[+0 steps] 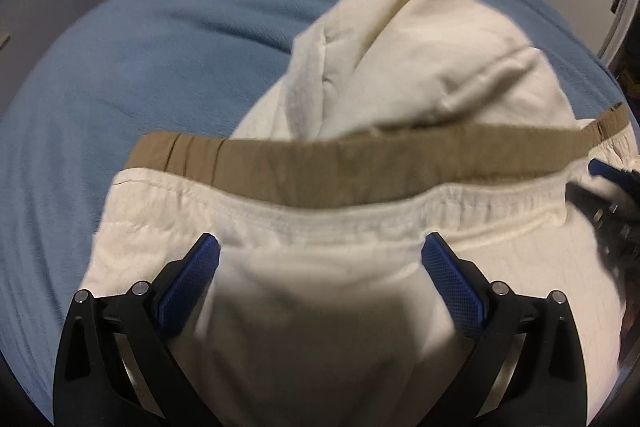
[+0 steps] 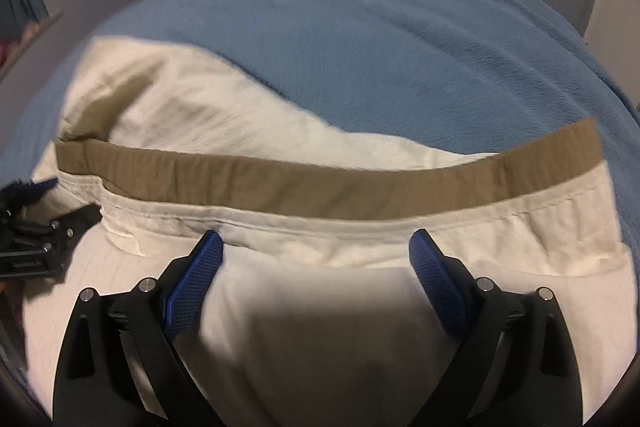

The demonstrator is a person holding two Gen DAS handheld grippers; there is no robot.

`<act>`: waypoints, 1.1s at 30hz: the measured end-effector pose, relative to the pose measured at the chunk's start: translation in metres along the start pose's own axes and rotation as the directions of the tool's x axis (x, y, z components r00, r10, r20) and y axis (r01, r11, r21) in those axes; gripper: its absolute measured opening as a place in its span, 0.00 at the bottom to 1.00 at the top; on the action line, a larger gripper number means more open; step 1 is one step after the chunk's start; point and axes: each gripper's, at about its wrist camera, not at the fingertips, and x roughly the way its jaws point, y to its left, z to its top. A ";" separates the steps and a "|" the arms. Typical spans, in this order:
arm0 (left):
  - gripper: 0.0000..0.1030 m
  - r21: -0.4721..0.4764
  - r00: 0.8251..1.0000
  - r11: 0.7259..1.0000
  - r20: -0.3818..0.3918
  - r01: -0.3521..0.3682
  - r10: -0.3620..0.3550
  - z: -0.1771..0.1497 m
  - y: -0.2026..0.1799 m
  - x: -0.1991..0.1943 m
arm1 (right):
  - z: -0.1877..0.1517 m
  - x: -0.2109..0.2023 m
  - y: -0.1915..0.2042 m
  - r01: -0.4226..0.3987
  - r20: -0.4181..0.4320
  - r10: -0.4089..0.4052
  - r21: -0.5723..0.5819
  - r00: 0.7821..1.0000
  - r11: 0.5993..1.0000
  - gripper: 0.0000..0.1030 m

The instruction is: Fold large clothes

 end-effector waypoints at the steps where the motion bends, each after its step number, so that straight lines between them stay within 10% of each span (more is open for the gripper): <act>1: 0.95 0.001 1.000 1.000 0.010 0.002 -0.002 -0.004 0.003 -0.007 | -0.001 -0.008 -0.008 0.018 0.008 -0.018 0.000 1.000 1.000 0.87; 8: 0.95 -0.077 1.000 0.997 -0.016 0.019 -0.020 -0.018 0.044 -0.031 | -0.011 -0.030 -0.094 0.114 -0.041 -0.110 0.119 0.993 0.986 0.87; 21: 0.96 -0.125 0.994 0.991 -0.095 0.047 -0.059 -0.013 0.057 0.021 | -0.011 0.019 -0.111 0.123 -0.101 -0.110 0.131 0.989 0.984 0.89; 28: 0.94 -0.118 0.998 0.993 -0.050 0.020 -0.026 -0.006 0.056 -0.009 | -0.018 -0.025 -0.095 0.153 -0.024 -0.151 0.100 0.988 0.983 0.88; 33: 0.94 0.022 0.988 0.991 0.084 0.132 -0.133 -0.042 0.013 -0.075 | -0.055 -0.092 -0.034 -0.002 0.154 0.015 -0.078 0.988 0.997 0.88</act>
